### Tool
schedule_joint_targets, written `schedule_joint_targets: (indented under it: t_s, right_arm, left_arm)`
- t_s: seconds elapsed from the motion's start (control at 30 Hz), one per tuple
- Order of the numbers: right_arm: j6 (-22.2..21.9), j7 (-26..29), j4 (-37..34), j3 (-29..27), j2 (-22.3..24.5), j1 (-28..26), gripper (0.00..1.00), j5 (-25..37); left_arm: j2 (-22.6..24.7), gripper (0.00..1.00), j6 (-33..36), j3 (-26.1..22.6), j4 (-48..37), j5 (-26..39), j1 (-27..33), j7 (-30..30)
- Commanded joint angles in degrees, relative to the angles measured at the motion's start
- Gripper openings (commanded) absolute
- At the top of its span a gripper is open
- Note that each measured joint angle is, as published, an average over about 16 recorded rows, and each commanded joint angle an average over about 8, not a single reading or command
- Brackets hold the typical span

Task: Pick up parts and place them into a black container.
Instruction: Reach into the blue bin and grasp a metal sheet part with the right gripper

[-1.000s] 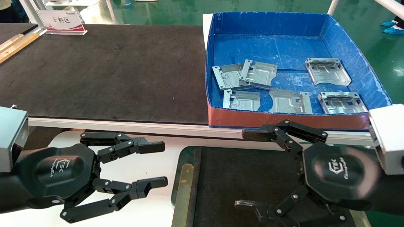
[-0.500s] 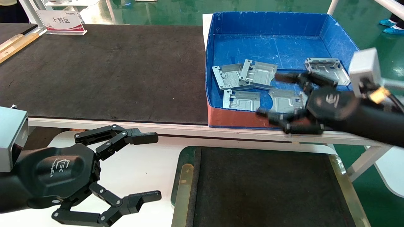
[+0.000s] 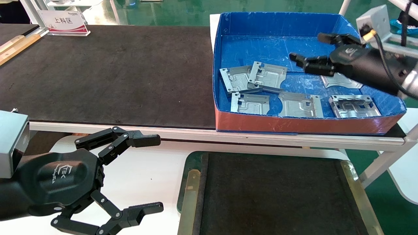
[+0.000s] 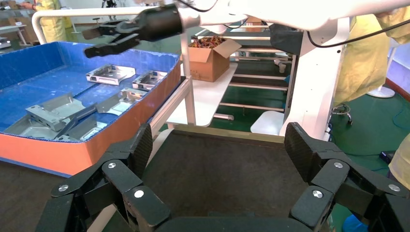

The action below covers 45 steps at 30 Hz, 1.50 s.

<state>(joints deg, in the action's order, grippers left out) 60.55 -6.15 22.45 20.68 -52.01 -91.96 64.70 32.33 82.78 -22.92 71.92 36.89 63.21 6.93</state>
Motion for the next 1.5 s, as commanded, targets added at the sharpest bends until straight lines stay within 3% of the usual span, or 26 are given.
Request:
schedule_joint_targets:
  t_s: [0.03, 0.33, 0.57, 0.8, 1.1, 1.17, 1.37, 1.43, 1.5]
  right_arm:
    - [-2.75, -1.5, -4.19, 0.38, -1.55, -2.55, 1.0, 1.37]
    - [-13.95, -4.08, -16.44, 1.2, -6.51, -8.39, 1.0, 3.79]
    - [-20.68, 0.97, -23.49, 2.09, -9.48, -11.2, 1.0, 5.22]
    - [-23.08, 8.33, -27.4, 4.66, -10.84, -13.05, 1.0, 9.04]
    - [-23.25, 14.77, -27.42, 7.63, -11.35, -13.43, 1.0, 13.53]
    - [-23.23, 15.75, -27.1, 8.09, -11.39, -13.29, 0.85, 14.21]
    - [-23.39, 18.36, -26.23, 9.07, -11.55, -12.58, 0.1, 15.68]
    - [-23.42, 19.08, -25.92, 9.34, -11.6, -12.34, 0.0, 16.07]
    - [-23.42, 19.66, -25.59, 9.58, -11.64, -12.14, 0.0, 16.43]
  left_arm:
    - [0.0, 1.0, 0.0, 0.0, 0.0, 0.0, 0.0, 0.0]
    - [0.0, 1.0, 0.0, 0.0, 0.0, 0.0, 0.0, 0.0]
    - [0.0, 1.0, 0.0, 0.0, 0.0, 0.0, 0.0, 0.0]
    - [0.0, 1.0, 0.0, 0.0, 0.0, 0.0, 0.0, 0.0]
    - [0.0, 1.0, 0.0, -0.01, 0.0, 0.0, 0.0, 0.0]
    - [0.0, 1.0, 0.0, -0.01, 0.0, 0.0, 0.0, 0.0]
    - [0.0, 1.0, 0.0, -0.01, 0.0, -0.01, 0.0, 0.0]
    - [0.0, 1.0, 0.0, -0.01, 0.0, -0.01, 0.0, 0.0]
    - [0.0, 1.0, 0.0, -0.01, 0.0, -0.01, 0.0, 0.0]
